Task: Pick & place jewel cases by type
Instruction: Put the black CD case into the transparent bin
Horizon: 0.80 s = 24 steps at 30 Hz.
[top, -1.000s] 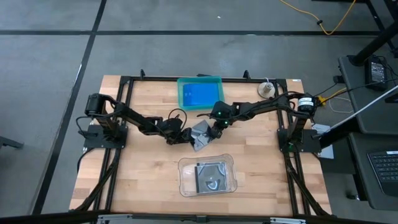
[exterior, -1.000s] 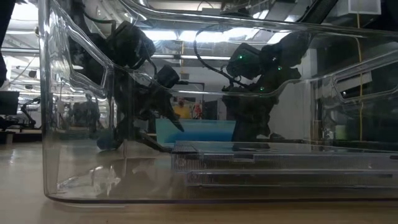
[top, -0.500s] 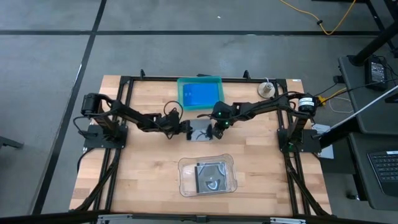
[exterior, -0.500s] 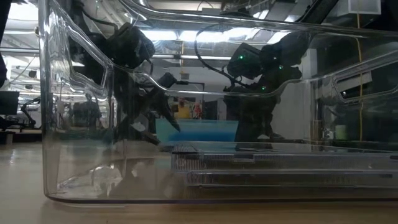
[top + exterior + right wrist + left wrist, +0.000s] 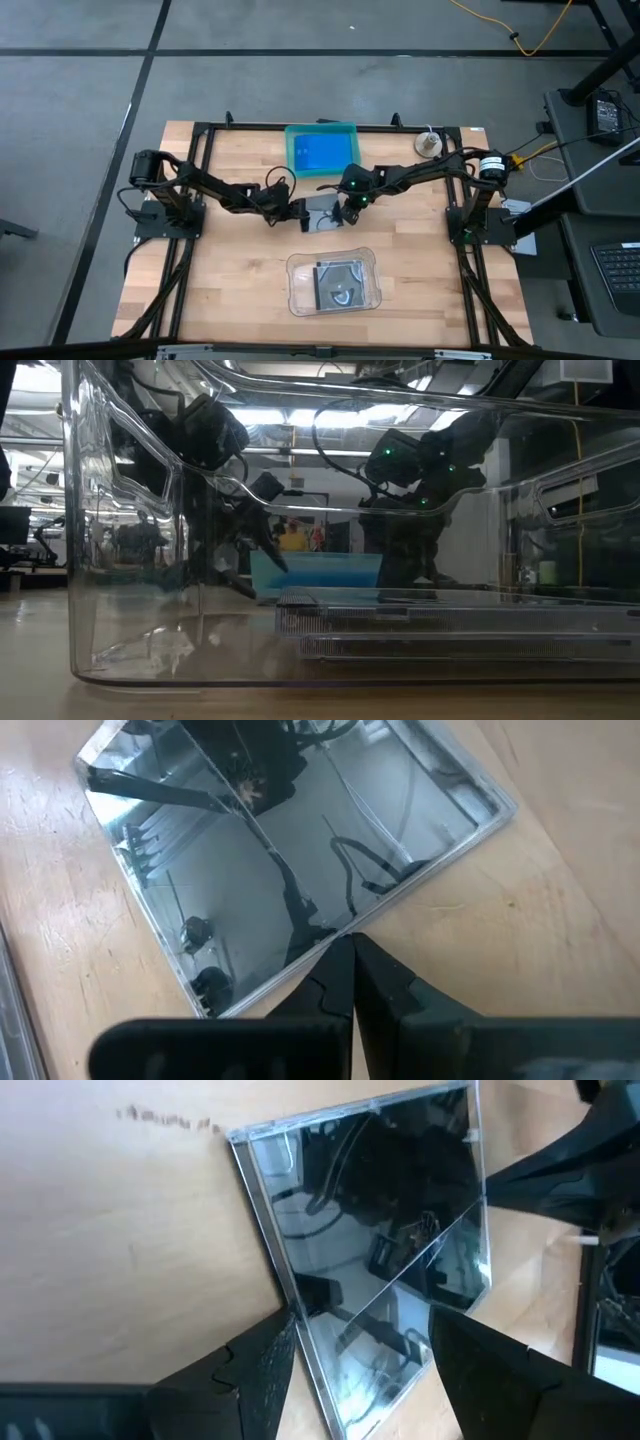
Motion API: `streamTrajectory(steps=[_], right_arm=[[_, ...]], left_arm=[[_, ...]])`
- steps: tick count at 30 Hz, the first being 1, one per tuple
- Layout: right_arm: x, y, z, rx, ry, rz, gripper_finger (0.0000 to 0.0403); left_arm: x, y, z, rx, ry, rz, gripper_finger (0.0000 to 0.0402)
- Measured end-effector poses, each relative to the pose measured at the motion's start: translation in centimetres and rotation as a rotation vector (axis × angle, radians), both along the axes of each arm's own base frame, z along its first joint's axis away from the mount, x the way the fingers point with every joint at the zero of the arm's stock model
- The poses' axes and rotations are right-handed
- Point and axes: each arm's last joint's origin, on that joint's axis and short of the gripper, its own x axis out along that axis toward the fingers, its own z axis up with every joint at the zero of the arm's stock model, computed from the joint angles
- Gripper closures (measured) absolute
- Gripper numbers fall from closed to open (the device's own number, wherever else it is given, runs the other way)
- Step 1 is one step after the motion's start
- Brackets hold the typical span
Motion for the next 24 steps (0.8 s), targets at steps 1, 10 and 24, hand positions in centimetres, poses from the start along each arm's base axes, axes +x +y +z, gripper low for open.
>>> streamTrajectory(steps=[1,10,24], right_arm=[[0.0,0.0,0.0,0.0,-0.001,0.0,0.0396],[0.0,0.0,0.0,-0.002,-0.001,0.001,0.0396],[0.1,-0.3,0.0,-0.033,-0.021,0.028,0.0396]], left_arm=[[0.0,0.0,0.0,0.011,-0.006,0.003,0.0183],[0.0,0.1,0.6,0.016,-0.037,0.018,0.0185],[-1.1,0.3,6.5,0.164,-0.219,0.034,0.0186]])
